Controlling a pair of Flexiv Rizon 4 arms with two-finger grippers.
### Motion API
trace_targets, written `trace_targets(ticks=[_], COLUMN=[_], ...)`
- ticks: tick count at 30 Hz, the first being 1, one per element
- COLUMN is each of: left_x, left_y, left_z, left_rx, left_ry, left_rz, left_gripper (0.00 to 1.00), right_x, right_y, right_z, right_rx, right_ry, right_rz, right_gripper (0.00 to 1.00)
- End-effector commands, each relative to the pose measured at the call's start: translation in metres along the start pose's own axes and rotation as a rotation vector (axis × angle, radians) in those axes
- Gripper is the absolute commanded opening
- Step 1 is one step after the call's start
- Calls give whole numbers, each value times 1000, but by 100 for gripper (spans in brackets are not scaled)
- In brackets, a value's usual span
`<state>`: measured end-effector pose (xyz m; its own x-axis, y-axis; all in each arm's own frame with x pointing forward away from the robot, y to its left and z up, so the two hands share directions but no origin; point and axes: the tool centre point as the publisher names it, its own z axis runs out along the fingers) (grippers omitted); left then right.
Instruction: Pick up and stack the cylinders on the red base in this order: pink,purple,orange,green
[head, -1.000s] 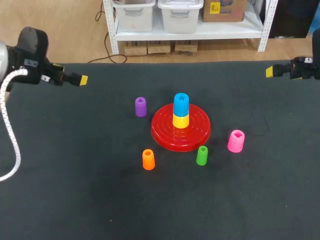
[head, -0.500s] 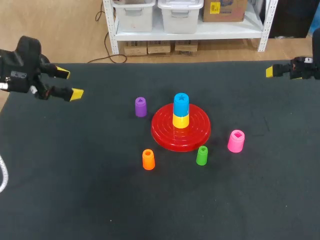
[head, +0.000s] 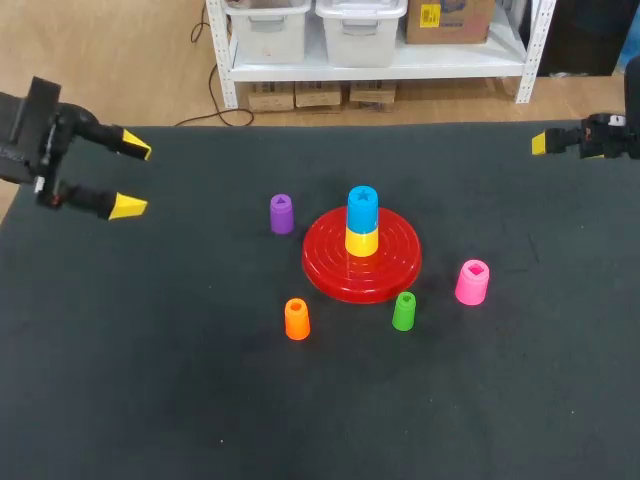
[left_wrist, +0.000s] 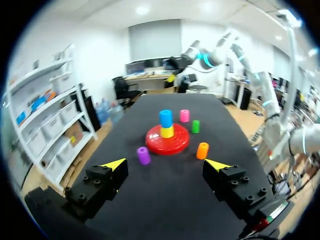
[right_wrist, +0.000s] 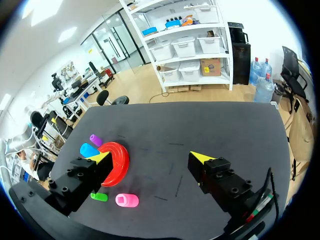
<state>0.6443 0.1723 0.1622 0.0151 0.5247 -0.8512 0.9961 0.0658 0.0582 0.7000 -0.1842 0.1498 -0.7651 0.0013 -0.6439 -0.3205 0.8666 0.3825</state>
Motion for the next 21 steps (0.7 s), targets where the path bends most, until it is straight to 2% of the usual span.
trace_targets(ticks=[1, 4, 6, 11, 14, 18, 21], left_x=[3, 8, 11, 17, 18, 19, 20], left_y=[-1, -3, -5, -13, -13, -14, -14], left_z=[1, 5, 6, 15, 16, 16, 20], left_rx=[66, 27, 48, 113, 118, 173, 191], left_ry=[-11, 41, 33, 86, 89, 23, 47], left_rz=[0, 4, -12, -1, 9, 57, 76], left_gripper=[100, 100, 100, 100, 100, 100, 100], right_x=[0, 0, 0, 0, 0, 0, 0], right_y=[0, 0, 0, 0, 0, 0, 0], right_z=[0, 0, 0, 0, 0, 0, 0], right_rx=[-1, -1, -1, -1, -1, -1, -1], right_ry=[1, 1, 1, 1, 1, 1, 1], right_rz=[0, 0, 0, 0, 0, 0, 0], right_gripper=[100, 100, 100, 100, 100, 100, 100])
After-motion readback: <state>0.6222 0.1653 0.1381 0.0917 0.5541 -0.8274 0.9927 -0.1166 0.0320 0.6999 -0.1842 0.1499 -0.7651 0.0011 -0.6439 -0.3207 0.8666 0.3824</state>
